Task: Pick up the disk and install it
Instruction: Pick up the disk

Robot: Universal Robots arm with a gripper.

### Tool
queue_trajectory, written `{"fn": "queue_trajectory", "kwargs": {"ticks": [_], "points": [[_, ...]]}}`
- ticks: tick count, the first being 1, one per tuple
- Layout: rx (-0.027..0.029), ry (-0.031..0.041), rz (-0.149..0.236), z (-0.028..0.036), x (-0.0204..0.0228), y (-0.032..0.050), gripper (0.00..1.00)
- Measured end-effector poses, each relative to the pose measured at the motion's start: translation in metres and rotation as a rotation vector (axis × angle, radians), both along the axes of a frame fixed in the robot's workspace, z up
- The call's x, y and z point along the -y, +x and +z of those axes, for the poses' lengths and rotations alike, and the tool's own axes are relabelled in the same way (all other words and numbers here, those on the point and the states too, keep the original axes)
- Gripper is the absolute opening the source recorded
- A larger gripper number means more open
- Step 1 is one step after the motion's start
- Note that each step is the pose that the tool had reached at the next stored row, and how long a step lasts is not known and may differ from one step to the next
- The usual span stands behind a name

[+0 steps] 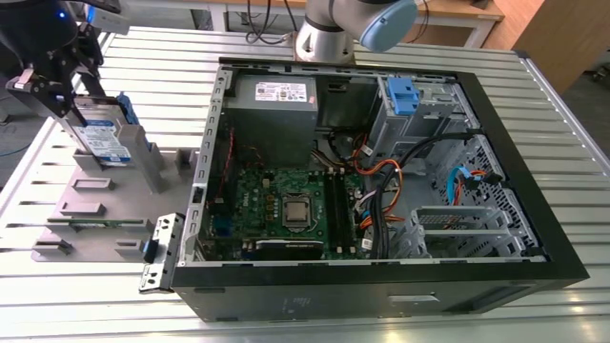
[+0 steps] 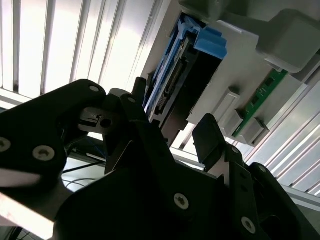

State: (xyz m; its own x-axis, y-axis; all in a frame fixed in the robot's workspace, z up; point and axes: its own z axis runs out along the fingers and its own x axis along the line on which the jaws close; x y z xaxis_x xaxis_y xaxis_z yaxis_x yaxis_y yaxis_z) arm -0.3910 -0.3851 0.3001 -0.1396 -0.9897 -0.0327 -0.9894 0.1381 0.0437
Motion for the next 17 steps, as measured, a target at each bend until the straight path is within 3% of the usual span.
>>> {"fn": "queue_trajectory", "kwargs": {"ticks": [12, 16, 17], "points": [[-0.0002, -0.0014, 0.000, -0.0018, 0.0000, 0.0000, 0.63], [-0.0001, -0.0014, 0.000, -0.0019, 0.0000, 0.0000, 0.45], [-0.0001, -0.0014, 0.000, -0.0019, 0.0000, 0.0000, 0.45]]}}
